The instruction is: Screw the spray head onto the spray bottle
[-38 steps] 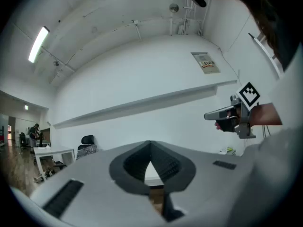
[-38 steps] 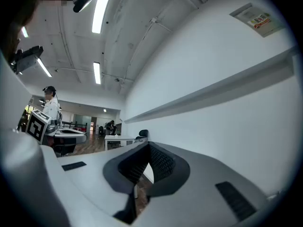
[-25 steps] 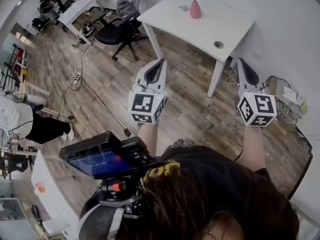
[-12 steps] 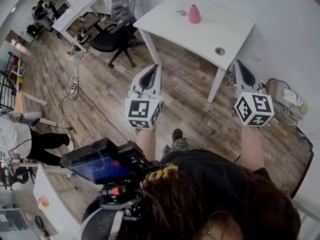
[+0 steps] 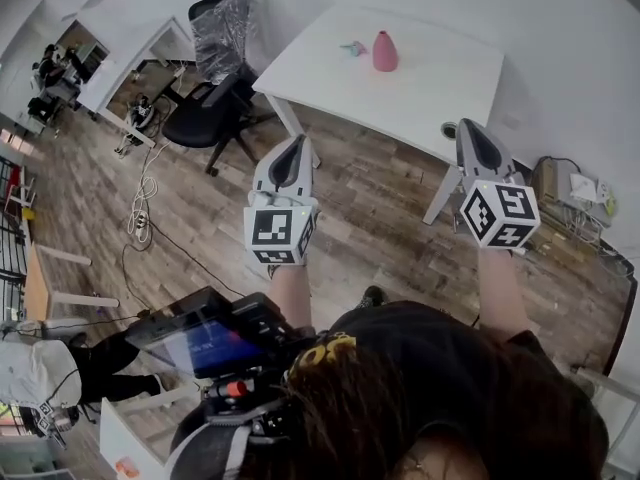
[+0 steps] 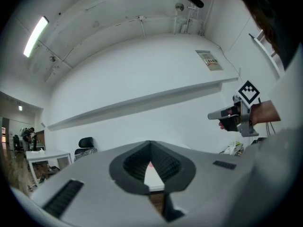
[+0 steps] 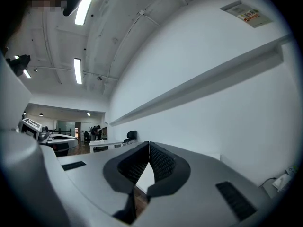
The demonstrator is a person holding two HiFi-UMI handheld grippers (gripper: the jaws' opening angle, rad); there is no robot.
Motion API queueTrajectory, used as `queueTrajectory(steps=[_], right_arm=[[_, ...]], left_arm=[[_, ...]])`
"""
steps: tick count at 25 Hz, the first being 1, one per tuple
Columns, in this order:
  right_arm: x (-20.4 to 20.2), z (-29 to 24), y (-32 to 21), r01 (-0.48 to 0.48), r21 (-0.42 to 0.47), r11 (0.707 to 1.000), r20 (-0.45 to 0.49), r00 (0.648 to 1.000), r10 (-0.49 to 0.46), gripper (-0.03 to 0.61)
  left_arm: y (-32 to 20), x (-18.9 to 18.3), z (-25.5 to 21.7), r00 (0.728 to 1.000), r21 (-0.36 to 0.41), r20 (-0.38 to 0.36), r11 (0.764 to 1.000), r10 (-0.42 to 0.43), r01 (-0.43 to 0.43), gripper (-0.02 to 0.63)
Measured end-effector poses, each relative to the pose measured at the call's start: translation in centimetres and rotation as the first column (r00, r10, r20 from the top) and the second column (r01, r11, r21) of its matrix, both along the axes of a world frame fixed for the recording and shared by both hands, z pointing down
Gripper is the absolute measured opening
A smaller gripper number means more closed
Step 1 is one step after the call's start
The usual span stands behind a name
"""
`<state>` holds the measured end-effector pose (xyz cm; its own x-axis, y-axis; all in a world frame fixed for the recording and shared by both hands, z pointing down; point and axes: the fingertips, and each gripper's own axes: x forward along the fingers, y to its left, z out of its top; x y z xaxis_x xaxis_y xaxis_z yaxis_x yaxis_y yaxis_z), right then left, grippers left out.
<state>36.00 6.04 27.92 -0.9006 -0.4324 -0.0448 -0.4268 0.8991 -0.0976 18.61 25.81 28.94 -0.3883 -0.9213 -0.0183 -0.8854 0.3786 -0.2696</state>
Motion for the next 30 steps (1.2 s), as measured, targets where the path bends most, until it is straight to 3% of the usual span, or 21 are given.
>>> queueTrajectory(steps=[13,20,30], right_arm=[[-9.3,0.2,-1.9,-0.060,0.020,0.998,-0.049,0.997,0.061,0.007],[-13.5,1.3,-4.2,-0.051,0.031,0.998,-0.074,0.996,0.054,0.007],[-22.7,1.6,-10.6,-0.026,0.031,0.999,-0.062,0.998,0.028,0.007]], left_arm=[[-2.7,-9.5,0.9,0.997,-0.014,-0.027,0.998,0.066,-0.066,0.002],[-4.9,-13.6,2.1,0.997,-0.011,-0.057,0.999,0.047,-0.048,0.002],[-10.3,-22.0,1.9,0.999,-0.029,-0.038,0.999,0.014,-0.015,0.002]])
